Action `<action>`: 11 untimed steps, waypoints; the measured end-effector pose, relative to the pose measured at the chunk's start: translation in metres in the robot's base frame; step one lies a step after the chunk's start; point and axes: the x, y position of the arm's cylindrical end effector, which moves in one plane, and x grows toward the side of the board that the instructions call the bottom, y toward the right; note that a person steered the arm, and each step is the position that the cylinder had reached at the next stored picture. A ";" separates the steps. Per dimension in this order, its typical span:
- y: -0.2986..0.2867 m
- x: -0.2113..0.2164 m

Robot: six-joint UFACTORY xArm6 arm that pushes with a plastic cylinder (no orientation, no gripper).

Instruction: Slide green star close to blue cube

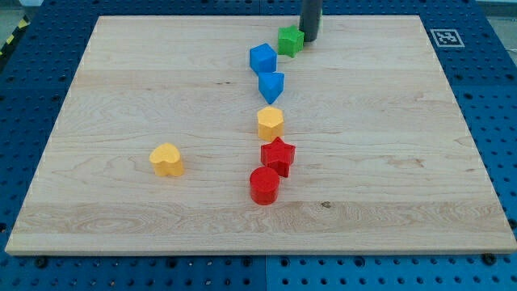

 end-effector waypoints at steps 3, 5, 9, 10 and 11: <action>0.007 0.010; 0.007 0.011; -0.015 0.007; -0.016 0.006; -0.025 0.006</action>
